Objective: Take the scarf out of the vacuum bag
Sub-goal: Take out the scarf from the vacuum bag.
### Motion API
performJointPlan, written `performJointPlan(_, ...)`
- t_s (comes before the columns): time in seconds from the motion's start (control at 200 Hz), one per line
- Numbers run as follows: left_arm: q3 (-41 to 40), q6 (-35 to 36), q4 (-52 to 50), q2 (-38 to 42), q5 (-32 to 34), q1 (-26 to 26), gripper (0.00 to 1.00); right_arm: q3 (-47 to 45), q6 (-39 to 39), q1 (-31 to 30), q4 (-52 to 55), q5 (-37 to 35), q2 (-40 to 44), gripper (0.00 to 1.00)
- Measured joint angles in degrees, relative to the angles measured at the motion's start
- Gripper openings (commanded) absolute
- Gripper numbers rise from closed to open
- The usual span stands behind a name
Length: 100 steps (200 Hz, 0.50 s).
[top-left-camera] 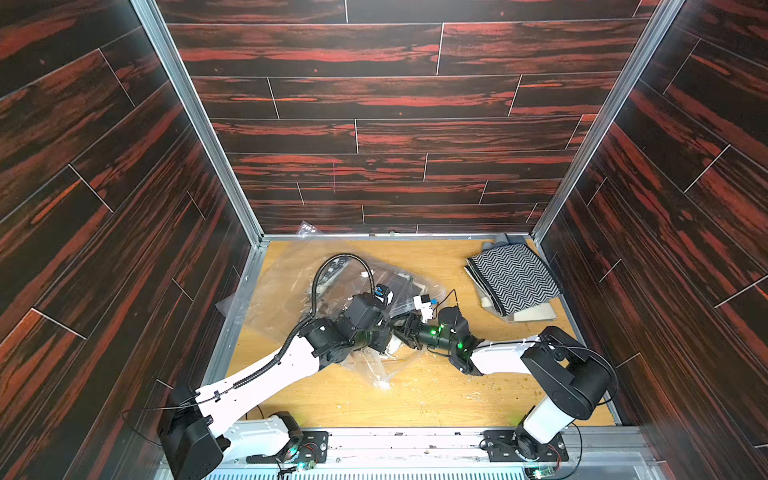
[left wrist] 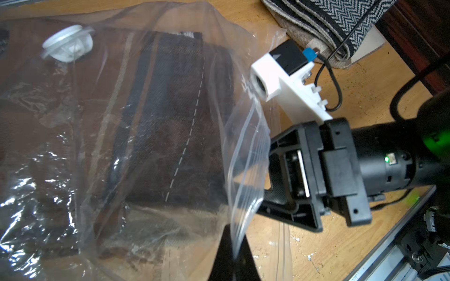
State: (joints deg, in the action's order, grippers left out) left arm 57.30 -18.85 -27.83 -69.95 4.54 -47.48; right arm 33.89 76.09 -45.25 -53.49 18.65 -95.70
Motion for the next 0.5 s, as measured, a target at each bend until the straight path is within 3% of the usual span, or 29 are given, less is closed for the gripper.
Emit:
performJointPlan(0.381,0.0,0.0,-0.07,1.16,0.52,-0.02,0.0,0.0,1.42,-1.36,-0.61,0.02,-2.43,0.5)
performJointPlan(0.501,0.0,0.0,-0.09,1.7,0.68,-0.02,0.0,0.02,2.32,-1.36,-1.6,0.04,-4.26,0.39)
